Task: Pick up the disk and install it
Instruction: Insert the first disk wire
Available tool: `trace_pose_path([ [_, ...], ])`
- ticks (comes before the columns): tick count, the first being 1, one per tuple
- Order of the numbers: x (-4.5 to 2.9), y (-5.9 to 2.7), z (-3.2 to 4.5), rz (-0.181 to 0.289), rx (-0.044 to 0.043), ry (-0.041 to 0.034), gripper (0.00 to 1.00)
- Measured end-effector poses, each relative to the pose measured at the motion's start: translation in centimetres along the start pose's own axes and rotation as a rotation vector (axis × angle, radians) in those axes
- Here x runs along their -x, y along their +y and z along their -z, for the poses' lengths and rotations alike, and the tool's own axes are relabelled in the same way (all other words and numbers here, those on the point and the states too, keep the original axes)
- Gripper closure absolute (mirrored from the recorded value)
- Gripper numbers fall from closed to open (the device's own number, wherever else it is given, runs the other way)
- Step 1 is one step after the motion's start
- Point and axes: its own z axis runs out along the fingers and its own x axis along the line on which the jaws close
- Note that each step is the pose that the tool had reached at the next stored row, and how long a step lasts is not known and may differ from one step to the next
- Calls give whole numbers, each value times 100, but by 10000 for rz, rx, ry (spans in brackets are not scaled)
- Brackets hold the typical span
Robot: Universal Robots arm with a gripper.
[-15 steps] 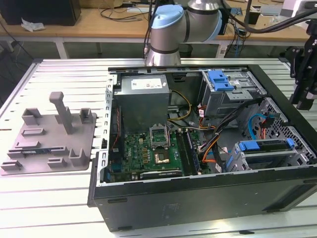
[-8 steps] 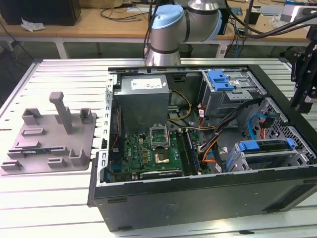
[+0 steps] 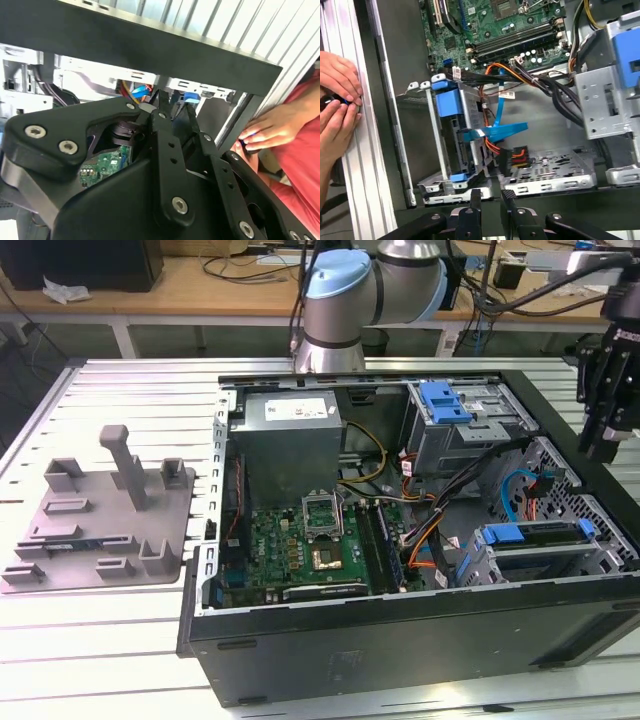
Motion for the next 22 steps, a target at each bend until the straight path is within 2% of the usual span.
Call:
trace_pose_path([
  [1, 47, 8, 6, -2, -17, 123, 71],
  [3, 66, 12, -19, -60, -8, 195, 71],
  [9, 116, 26, -111, -401, 100, 255, 71],
  [10, 129, 51, -124, -433, 109, 269, 71],
  [15, 178, 162, -124, -439, 90, 368, 71],
  [18, 211, 182, -144, -474, 91, 419, 71],
  [20, 222, 183, -174, -699, 171, 431, 71],
  [22, 237, 184, -218, -1077, 304, 447, 71],
])
